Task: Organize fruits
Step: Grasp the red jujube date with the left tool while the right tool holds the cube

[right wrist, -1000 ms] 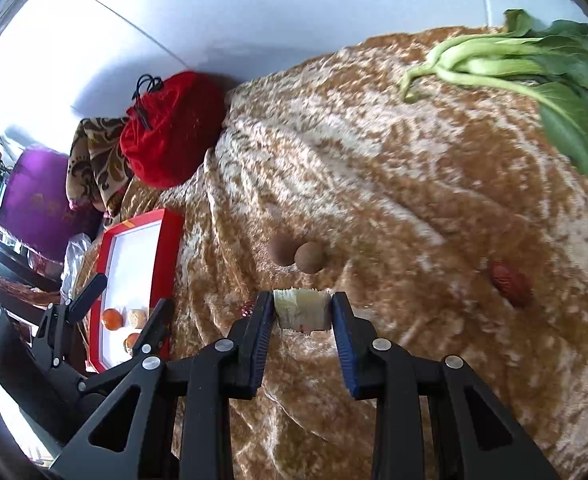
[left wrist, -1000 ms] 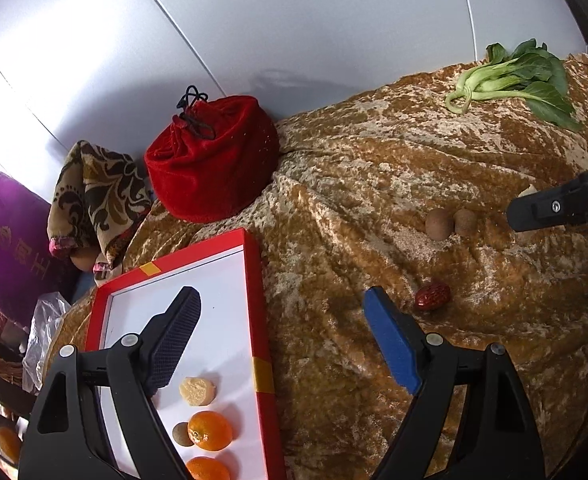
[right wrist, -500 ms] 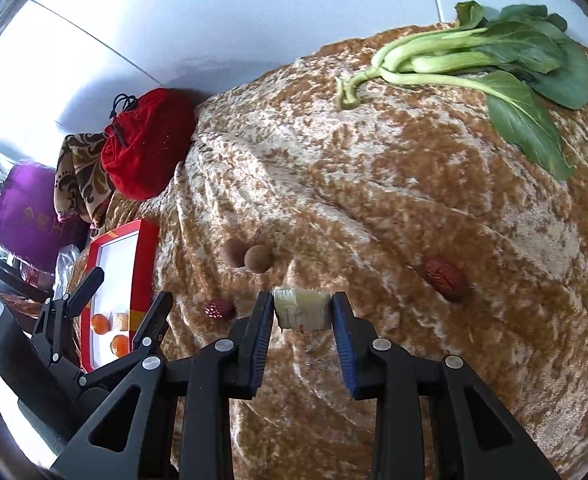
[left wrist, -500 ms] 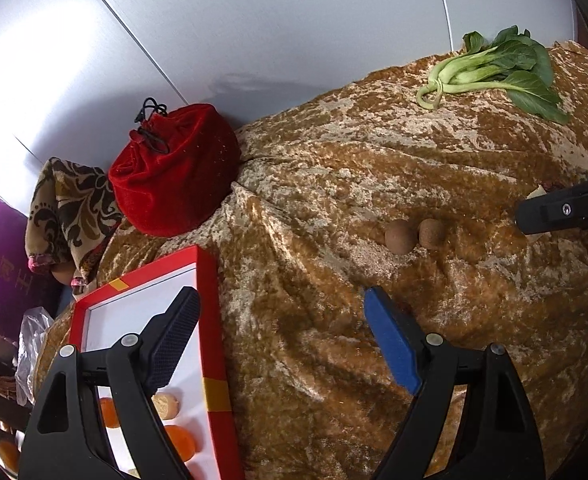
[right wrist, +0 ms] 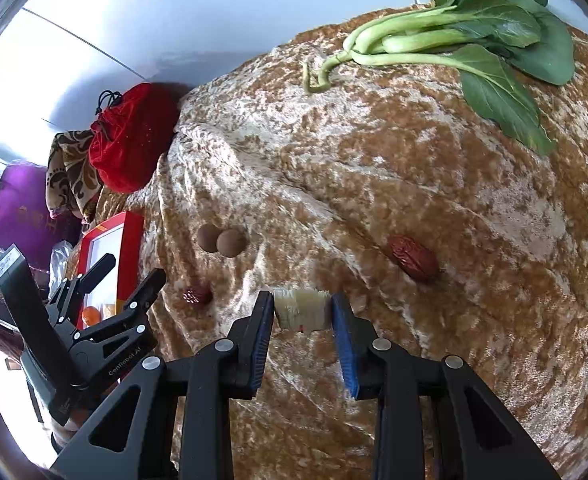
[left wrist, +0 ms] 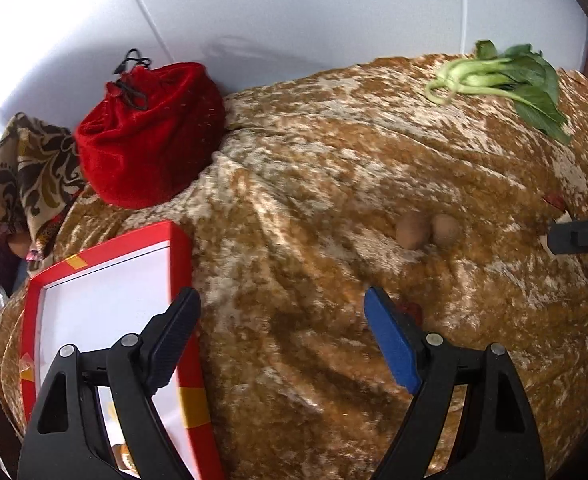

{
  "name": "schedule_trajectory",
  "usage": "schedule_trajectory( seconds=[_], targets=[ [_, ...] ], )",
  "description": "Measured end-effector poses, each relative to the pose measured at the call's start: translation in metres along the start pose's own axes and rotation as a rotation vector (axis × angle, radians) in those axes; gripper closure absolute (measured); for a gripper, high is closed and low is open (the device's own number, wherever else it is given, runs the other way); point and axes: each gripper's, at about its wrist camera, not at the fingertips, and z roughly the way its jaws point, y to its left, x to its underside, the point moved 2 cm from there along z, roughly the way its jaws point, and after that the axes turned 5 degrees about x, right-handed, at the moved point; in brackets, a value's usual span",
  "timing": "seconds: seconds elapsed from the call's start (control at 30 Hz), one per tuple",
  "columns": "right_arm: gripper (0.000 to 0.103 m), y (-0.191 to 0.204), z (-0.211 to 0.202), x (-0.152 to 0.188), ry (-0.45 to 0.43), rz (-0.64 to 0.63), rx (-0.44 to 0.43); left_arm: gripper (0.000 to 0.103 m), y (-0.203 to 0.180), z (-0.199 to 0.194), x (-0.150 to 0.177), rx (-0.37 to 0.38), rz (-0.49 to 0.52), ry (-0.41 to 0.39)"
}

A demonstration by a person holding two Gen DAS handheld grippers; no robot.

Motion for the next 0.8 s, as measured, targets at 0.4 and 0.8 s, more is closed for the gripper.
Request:
schedule_trajectory(
  seconds=[0.4,0.8],
  targets=[
    [0.073,-0.013,-0.003,0.006,0.000,0.002,0.020,0.019,-0.029,0.007,0.004,0.047,0.069,0.028],
    [0.073,0.000,0.010,0.012,0.027,-0.017,0.036,0.019,-0.028,0.005,0.013,0.115,0.036,0.053]
  ],
)
